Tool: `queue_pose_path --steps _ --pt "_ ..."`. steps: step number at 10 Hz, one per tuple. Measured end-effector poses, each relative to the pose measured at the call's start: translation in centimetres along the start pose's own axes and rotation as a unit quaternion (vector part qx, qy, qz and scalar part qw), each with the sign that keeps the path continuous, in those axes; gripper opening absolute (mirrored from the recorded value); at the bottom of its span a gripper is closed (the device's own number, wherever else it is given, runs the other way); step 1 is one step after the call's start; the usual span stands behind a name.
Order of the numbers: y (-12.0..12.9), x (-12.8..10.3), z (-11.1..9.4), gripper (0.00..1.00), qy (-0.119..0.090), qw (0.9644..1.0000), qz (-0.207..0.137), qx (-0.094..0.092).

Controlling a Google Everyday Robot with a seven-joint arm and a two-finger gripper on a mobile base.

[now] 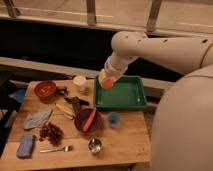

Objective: Place apple in red bowl

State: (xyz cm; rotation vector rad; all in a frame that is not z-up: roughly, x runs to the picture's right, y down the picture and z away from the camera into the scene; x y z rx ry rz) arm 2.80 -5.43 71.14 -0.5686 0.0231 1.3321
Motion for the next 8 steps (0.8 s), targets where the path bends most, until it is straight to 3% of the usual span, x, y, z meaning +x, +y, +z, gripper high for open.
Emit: queue_pose_path --steps 2,4,8 --pt "1.7 -1.6 0.5 0.0 -0.005 0.9993 -0.036 -0.009" --pt "5.2 -4.0 1.8 0.0 -0.01 0.9969 -0.076 -0.018" --pt "13.6 -7.8 4.9 0.0 -0.015 0.9881 -0.145 -0.049"
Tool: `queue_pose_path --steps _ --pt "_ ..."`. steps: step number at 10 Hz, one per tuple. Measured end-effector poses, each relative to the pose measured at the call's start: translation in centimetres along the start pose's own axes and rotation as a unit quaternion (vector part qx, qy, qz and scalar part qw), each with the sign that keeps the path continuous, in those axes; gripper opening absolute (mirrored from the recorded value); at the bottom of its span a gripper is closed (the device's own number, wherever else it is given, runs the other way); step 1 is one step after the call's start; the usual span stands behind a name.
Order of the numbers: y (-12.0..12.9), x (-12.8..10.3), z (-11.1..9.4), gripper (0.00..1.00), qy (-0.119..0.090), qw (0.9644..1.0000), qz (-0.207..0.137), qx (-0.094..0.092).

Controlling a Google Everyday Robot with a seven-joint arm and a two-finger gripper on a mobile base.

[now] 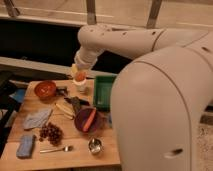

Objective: Place apple in red bowl

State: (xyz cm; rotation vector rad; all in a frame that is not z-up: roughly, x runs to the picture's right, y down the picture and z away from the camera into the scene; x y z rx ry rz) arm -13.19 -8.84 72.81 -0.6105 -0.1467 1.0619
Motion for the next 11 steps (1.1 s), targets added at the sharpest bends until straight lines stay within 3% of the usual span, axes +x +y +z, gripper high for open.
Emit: queue_pose_path --steps 8,11 --pt "0.0 -0.2 0.0 0.0 0.0 1.0 -0.003 0.0" --pt "2.2 -2.4 1.3 0.0 0.002 0.9984 -0.055 -0.013"
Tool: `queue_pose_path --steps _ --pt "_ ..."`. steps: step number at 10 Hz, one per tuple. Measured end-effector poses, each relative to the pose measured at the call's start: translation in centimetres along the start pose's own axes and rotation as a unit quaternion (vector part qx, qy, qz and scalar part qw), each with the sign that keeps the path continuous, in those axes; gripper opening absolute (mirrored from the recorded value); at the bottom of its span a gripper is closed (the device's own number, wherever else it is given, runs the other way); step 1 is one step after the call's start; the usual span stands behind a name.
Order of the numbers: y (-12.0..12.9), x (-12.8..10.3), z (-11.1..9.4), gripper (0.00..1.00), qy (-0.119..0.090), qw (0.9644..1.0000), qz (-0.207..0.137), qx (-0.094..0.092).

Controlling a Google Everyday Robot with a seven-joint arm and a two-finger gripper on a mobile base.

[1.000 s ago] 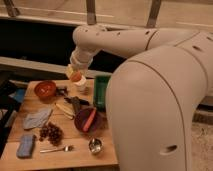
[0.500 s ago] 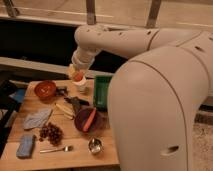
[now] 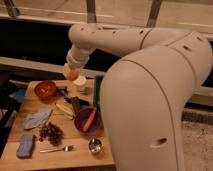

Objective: Place apple in red bowl

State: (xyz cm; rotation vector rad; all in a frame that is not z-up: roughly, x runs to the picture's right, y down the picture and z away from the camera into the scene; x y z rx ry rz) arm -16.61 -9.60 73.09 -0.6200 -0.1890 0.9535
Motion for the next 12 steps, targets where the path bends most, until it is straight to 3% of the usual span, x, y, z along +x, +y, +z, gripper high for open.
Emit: queue_pose_path --steps 4,6,8,12 --pt "5.3 -6.0 4.7 0.0 -0.009 0.9971 -0.055 -0.051" --pt "7.9 -7.9 7.4 0.0 -0.015 0.9923 -0.077 -0.096" --pt "9.3 -8.4 8.7 0.0 -0.031 0.9872 -0.086 -0.131" --pt "9.5 -8.4 8.8 0.0 -0.034 0.9864 -0.087 -0.135"
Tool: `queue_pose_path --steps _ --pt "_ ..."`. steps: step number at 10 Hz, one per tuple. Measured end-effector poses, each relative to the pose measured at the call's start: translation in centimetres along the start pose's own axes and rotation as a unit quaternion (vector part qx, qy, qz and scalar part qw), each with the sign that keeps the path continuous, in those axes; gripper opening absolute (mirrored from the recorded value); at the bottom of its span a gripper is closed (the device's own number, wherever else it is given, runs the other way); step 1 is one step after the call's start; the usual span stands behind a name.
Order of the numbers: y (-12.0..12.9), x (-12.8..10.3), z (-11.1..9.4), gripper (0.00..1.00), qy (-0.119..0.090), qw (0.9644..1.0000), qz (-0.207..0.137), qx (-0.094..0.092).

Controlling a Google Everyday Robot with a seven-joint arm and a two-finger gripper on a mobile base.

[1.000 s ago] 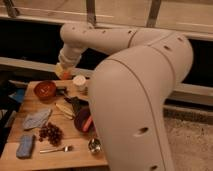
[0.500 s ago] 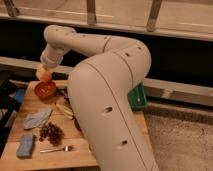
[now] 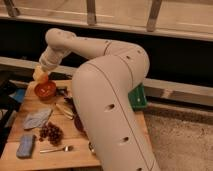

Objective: Place apple in red bowl

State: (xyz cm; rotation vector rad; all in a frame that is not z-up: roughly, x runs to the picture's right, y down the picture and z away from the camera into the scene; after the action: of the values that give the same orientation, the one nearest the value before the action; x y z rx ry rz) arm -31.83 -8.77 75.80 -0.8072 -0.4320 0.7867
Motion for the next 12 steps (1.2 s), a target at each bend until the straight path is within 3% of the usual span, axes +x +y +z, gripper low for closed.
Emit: queue_pose_path --steps 3,5,7,10,12 --pt "-1.2 1.5 0.9 0.0 -0.01 0.9995 0.031 -0.002" --pt "-3.1 3.7 2.2 0.0 -0.046 0.9971 0.058 -0.016" --pt "-5.5 5.4 2.6 0.0 -0.095 0.9921 0.078 -0.028" --pt "-5.9 4.5 3.4 0.0 -0.121 0.9895 0.07 -0.036" --pt "-6.1 3.3 4.4 0.0 -0.125 0.9893 0.06 -0.044"
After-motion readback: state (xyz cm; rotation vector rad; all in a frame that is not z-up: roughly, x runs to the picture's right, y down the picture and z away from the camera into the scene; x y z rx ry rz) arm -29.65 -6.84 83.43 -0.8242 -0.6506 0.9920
